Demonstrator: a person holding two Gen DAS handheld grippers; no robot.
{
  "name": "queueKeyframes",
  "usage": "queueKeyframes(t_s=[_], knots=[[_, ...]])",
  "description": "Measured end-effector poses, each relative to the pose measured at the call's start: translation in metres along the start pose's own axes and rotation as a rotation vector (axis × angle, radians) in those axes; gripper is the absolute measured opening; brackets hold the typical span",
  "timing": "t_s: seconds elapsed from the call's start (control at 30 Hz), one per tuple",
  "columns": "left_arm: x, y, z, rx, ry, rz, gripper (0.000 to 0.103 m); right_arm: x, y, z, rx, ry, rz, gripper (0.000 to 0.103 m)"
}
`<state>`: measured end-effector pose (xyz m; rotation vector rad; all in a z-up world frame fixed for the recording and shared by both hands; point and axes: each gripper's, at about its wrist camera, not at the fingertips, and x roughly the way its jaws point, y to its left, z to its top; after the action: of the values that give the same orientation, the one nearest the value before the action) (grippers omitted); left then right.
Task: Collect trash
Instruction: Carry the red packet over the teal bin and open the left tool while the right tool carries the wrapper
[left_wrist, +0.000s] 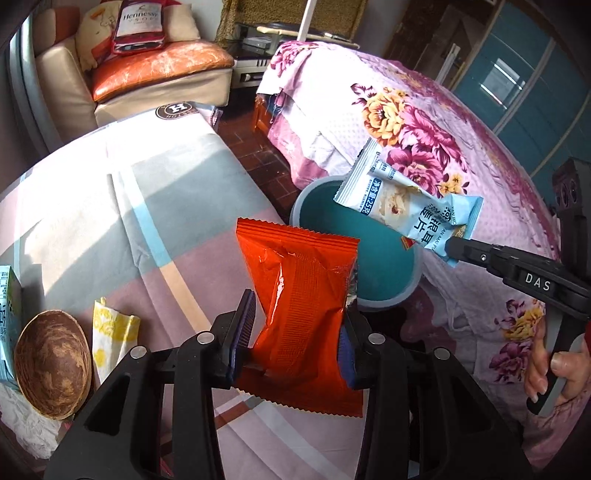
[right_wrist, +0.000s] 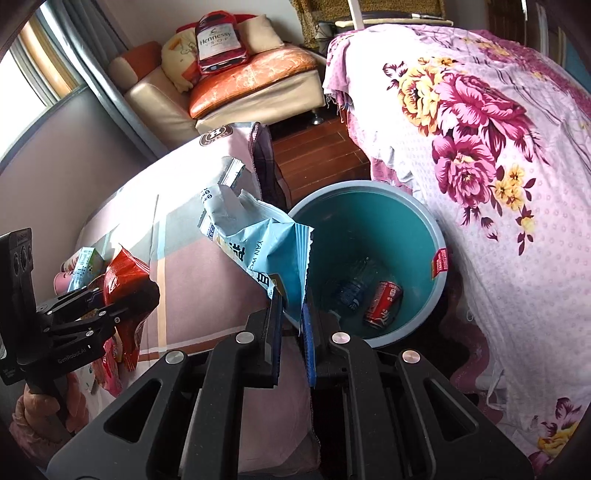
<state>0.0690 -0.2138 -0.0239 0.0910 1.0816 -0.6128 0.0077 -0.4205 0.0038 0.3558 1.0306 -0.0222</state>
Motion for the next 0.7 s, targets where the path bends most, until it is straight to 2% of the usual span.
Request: queueKeyframes(t_s=[0.27,0.7], knots=[[0.051,-0.038,0.029,0.067,0.063,-0.003,0.041,0.013,-0.046,0.004,0.063,0.007,-0.048,0.010],[0.108,-0.069,0.053,0.144,0.121,0.014,0.041,0.032,-0.083,0.013,0.115,0.040,-0.094,0.010]])
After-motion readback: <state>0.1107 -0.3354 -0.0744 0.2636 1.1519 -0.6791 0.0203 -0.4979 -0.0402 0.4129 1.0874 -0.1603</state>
